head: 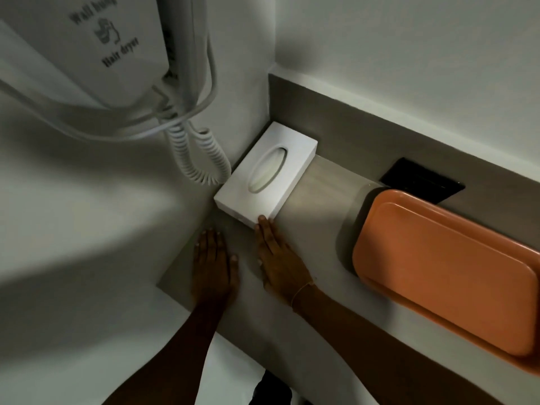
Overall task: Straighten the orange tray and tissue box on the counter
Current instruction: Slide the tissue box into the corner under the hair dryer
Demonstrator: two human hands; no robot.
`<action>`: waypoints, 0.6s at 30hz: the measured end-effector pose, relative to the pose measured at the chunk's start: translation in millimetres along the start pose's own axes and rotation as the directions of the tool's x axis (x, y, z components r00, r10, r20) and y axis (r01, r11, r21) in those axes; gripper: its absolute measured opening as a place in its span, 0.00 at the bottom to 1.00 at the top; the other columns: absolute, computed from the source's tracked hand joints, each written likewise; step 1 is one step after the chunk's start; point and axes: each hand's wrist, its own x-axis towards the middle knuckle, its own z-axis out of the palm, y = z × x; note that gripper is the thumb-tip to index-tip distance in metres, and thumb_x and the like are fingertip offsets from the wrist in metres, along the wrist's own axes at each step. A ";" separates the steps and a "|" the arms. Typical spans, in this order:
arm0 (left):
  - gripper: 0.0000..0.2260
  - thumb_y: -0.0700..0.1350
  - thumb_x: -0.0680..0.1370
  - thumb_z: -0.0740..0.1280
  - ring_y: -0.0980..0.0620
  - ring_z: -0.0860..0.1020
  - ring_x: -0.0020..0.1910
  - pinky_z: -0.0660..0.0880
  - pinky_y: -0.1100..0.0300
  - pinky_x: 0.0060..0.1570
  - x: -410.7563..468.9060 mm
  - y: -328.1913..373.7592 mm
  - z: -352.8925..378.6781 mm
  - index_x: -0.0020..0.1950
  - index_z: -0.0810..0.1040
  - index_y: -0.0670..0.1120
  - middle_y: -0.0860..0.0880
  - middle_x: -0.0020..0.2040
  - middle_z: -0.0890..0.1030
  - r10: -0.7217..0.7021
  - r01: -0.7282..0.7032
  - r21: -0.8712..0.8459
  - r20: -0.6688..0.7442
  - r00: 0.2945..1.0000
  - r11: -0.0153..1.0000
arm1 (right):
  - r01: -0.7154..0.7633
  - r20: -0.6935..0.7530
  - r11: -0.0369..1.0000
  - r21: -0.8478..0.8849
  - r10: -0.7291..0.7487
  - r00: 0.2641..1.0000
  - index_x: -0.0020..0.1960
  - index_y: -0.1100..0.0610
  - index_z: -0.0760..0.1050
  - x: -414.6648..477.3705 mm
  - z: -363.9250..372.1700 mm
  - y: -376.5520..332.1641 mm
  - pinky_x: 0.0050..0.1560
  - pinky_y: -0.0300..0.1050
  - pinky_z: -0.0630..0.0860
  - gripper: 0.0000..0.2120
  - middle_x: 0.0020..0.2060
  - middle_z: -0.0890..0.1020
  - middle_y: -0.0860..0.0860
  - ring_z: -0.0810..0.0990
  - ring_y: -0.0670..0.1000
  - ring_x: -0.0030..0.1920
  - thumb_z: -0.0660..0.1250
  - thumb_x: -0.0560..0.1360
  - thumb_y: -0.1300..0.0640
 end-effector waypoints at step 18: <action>0.30 0.55 0.78 0.49 0.44 0.49 0.78 0.48 0.48 0.77 -0.5 -1.0 3.6 0.77 0.50 0.42 0.40 0.79 0.53 0.001 -0.002 0.030 0.022 1.000 1.000 | 0.073 0.062 0.997 0.012 -0.073 0.995 0.78 0.58 0.43 10.4 -10.9 16.7 0.76 0.53 0.49 0.40 0.78 0.44 0.54 0.40 0.56 0.77 0.64 0.74 0.62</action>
